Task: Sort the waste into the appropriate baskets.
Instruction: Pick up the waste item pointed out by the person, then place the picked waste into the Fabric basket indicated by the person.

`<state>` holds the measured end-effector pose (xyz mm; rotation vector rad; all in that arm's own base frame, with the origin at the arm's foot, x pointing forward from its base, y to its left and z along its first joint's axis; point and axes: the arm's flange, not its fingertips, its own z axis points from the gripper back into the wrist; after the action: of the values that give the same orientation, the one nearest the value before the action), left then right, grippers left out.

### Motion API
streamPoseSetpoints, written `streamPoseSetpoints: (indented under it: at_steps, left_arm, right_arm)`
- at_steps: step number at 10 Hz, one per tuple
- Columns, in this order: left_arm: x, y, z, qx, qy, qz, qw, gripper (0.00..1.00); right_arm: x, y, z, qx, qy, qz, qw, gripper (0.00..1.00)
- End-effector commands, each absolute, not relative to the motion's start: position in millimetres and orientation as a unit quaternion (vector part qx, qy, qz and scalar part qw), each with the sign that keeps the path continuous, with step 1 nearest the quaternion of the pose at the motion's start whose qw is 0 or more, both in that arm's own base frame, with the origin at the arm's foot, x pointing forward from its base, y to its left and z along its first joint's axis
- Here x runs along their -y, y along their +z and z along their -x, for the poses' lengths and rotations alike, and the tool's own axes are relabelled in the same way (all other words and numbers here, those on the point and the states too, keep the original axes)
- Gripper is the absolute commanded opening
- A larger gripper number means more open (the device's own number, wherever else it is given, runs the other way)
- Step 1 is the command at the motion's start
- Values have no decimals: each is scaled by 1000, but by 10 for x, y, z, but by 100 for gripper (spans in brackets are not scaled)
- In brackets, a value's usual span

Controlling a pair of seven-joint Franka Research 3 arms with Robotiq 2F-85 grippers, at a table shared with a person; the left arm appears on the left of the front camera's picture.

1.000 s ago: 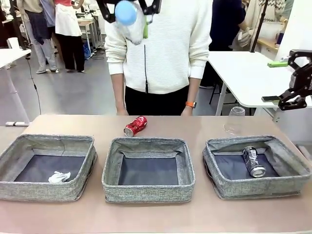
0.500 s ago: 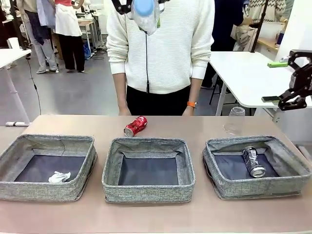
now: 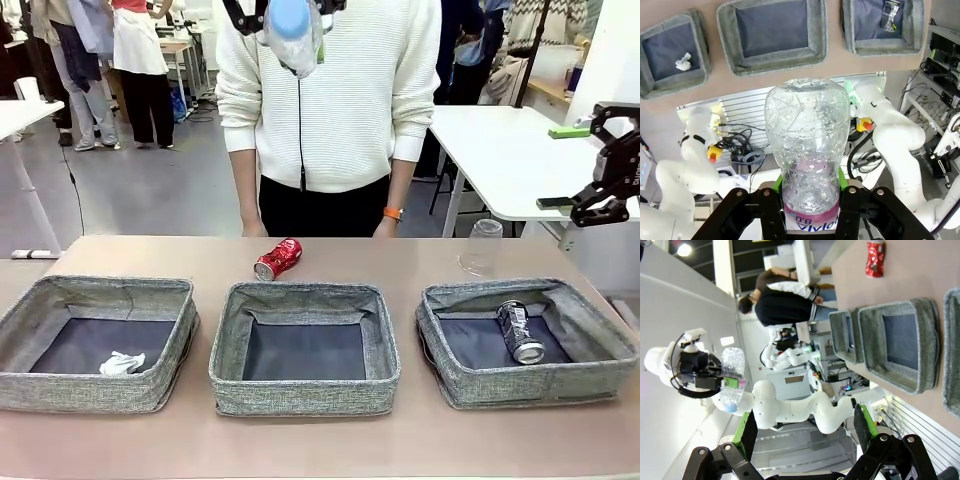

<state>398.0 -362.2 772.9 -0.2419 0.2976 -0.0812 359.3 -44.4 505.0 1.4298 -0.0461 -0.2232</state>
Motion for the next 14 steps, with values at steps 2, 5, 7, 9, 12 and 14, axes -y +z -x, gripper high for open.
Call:
streamPoseSetpoints:
  at_steps: [2,5,7,9,12,14]
  left_arm:
    - [3556,7597,-3976,-94,-10,89,992,36]
    - [3608,7692,-4084,-100,-13,97,990,36]
    - [3608,7692,-4084,-100,-13,97,990,36]
    - [3608,7692,-4084,-100,-13,97,990,36]
    - [3608,7692,-4084,-100,-13,97,990,36]
    - [3608,7692,-4084,-100,-13,97,990,36]
  right_arm:
    - [445,5046,-3575,23,-99,-651,752,100]
    - [445,5046,-3575,23,-99,-651,752,100]
    - [445,5046,-3575,23,-99,-651,752,100]
    - [445,5046,-3575,23,-99,-651,752,100]
    - [445,5046,-3575,23,-99,-651,752,100]
    - [445,5046,-3575,23,-99,-651,752,100]
